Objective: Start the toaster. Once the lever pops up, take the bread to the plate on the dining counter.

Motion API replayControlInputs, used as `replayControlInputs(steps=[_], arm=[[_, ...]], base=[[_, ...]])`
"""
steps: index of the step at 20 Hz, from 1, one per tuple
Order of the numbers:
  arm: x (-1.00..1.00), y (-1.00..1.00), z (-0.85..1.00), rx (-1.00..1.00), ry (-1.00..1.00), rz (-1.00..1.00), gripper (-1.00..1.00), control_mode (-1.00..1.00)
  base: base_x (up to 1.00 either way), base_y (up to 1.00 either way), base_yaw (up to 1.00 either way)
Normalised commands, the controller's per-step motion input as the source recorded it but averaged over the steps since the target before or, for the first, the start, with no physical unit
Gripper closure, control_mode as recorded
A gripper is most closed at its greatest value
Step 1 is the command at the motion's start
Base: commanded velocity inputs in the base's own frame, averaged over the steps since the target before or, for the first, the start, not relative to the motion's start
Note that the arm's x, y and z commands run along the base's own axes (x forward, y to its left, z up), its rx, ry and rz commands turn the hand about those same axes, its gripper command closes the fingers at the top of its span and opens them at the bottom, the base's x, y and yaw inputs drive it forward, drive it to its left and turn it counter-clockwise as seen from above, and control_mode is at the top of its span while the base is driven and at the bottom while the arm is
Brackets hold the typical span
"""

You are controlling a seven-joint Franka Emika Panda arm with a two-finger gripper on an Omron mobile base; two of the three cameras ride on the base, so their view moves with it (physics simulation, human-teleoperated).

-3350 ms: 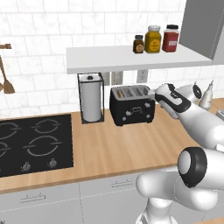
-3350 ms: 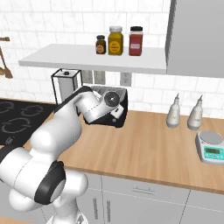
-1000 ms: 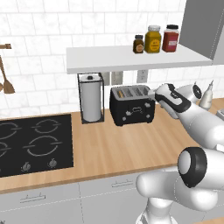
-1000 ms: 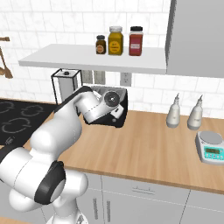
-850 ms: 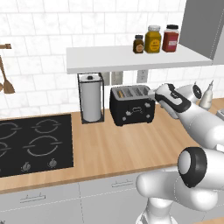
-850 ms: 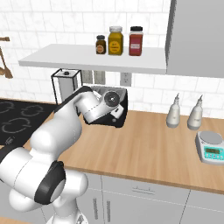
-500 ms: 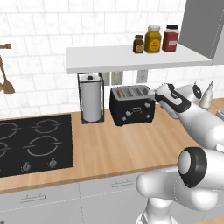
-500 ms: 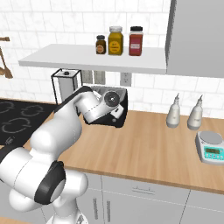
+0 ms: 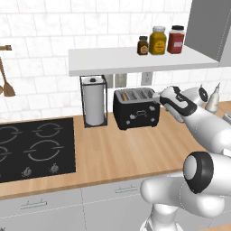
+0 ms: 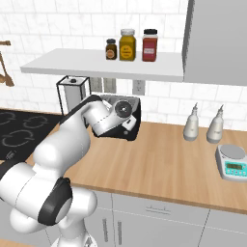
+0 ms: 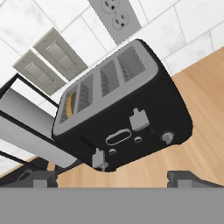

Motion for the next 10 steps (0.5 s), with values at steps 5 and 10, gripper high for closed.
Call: replayControlInputs(steps=[5,10], arm=[[0.0,0.0,0.0,0.0,0.0,0.0,-1.0,-1.0],[0.0,0.0,0.0,0.0,0.0,0.0,-1.0,-1.0]], base=[[0.0,0.0,0.0],[0.0,0.0,0.0]])
